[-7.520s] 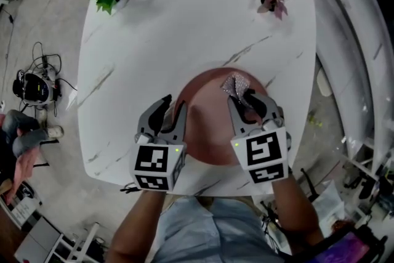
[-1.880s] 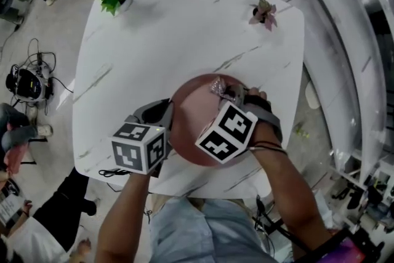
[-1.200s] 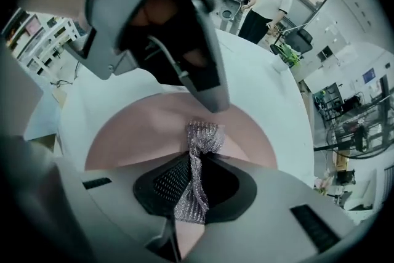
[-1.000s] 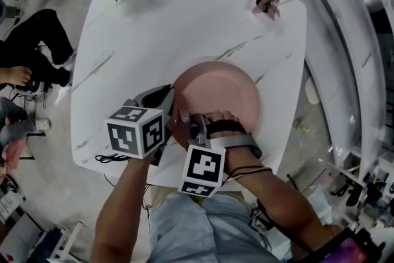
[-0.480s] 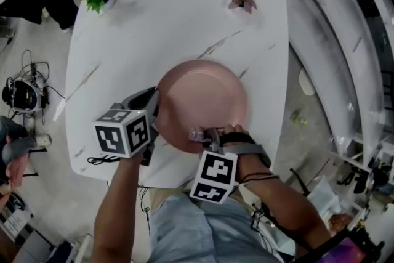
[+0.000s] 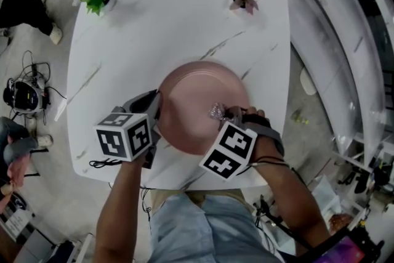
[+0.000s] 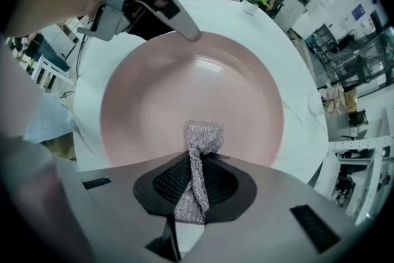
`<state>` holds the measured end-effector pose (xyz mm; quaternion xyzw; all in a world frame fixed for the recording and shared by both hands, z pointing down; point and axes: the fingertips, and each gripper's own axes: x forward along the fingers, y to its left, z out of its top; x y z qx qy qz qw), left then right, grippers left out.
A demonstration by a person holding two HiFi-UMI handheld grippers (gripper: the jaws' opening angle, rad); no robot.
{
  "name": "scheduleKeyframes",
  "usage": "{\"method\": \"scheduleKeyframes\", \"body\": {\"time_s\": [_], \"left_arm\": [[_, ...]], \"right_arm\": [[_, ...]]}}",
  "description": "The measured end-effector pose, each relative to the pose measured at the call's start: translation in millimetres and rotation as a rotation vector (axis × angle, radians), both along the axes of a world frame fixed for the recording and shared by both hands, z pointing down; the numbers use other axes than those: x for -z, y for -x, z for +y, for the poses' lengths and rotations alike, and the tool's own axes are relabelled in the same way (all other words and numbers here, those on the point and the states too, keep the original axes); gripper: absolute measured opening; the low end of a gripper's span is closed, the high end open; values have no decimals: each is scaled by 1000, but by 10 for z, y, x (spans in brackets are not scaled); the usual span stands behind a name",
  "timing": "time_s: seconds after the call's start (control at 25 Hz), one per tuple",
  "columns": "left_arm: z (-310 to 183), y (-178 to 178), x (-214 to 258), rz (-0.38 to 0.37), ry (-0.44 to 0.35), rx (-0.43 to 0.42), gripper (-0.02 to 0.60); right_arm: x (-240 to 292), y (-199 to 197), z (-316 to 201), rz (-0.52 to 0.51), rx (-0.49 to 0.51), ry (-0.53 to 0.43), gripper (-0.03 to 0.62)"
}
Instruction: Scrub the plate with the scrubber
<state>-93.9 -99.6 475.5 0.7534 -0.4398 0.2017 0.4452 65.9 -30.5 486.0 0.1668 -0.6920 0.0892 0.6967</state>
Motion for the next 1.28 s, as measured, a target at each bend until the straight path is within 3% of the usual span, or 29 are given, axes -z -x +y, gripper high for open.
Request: {"method": "scheduleKeyframes", "body": {"time_s": [0.24,0.52,0.92,1.28], "left_arm": [[0,-4,-1,7,3,6,17],[2,-10,1,12,9,7,17],[6,-1,0,8,11,16,17],[-14,9,1,4,0,17,17]], "right_arm": [[-6,-54,-422,6,-65,-80,72],[4,107,-786,-11,-58,-150,72],[23,607,-830,-65,72,-178,72],[33,1083,-222,-148,241,-126,72]]}}
